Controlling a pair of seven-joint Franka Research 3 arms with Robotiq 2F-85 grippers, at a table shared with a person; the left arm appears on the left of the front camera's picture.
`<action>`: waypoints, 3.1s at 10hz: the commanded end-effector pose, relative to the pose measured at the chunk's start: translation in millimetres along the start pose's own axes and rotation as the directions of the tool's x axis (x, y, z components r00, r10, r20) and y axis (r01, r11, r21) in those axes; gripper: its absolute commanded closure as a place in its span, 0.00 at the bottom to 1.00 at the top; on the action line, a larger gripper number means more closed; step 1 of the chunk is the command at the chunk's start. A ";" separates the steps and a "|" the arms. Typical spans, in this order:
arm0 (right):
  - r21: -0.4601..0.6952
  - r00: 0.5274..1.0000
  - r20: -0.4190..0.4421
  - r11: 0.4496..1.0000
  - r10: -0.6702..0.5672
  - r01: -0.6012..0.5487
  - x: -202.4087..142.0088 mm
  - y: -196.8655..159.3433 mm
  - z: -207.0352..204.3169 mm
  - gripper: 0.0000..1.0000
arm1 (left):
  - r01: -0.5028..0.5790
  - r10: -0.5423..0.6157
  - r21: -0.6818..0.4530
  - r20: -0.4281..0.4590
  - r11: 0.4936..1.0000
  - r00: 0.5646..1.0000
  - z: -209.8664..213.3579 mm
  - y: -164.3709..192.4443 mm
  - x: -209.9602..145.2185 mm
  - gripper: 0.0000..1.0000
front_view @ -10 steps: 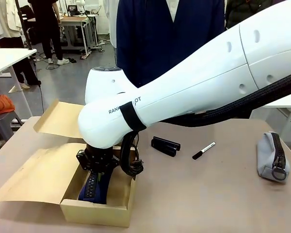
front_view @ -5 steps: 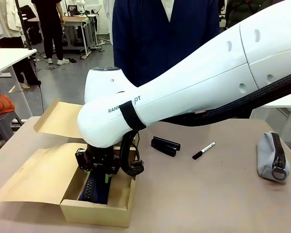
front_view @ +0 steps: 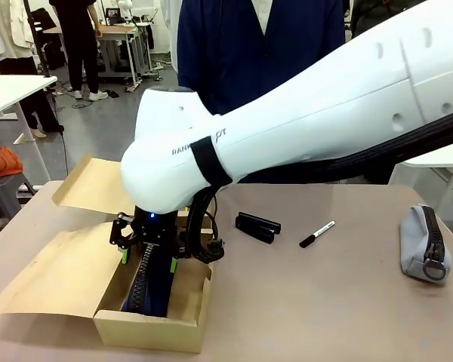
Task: Place items inside the box.
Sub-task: Pick up a Pencil pouch or Stapler and place it inside the Mailer Box closest to the robot.
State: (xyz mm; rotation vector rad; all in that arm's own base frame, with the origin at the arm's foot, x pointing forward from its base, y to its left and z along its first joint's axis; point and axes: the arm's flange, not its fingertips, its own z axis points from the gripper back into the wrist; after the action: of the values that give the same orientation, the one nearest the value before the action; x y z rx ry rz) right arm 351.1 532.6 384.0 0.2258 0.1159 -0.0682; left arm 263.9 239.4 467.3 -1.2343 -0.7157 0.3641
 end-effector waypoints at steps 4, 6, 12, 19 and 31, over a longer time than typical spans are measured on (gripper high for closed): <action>0.258 0.975 -0.197 0.965 0.098 -0.045 -47.4 -148.1 119.0 0.00 | 0.019 -0.019 -0.022 0.012 1.000 1.000 -1.3 -0.7 -0.1 0.00; 0.214 0.969 -0.093 0.955 0.228 -0.204 -20.3 -43.3 77.4 0.00 | 0.019 -0.019 -0.022 0.012 1.000 1.000 -1.3 -0.7 -0.1 0.00; 0.526 0.967 -0.177 0.848 0.184 -0.065 -11.4 -207.7 181.5 0.00 | 0.019 -0.019 -0.022 0.012 1.000 1.000 -1.3 -0.7 -0.1 0.00; 0.835 0.948 -0.009 -0.524 -0.318 -0.168 -52.4 -582.6 232.7 0.00 | 0.019 -0.019 -0.022 0.012 1.000 1.000 -1.3 -0.7 -0.1 0.00; 0.944 0.885 0.076 -0.253 -0.459 -0.212 -18.7 -689.9 200.4 0.00 | 0.019 -0.019 -0.022 0.012 1.000 1.000 -1.3 -0.7 -0.1 0.00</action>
State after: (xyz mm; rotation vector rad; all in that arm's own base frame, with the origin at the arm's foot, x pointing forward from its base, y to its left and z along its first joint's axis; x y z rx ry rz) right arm 296.7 -182.0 422.4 1.9823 -0.4777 -0.4651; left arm 264.0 239.2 467.3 -1.2313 -0.7161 0.3620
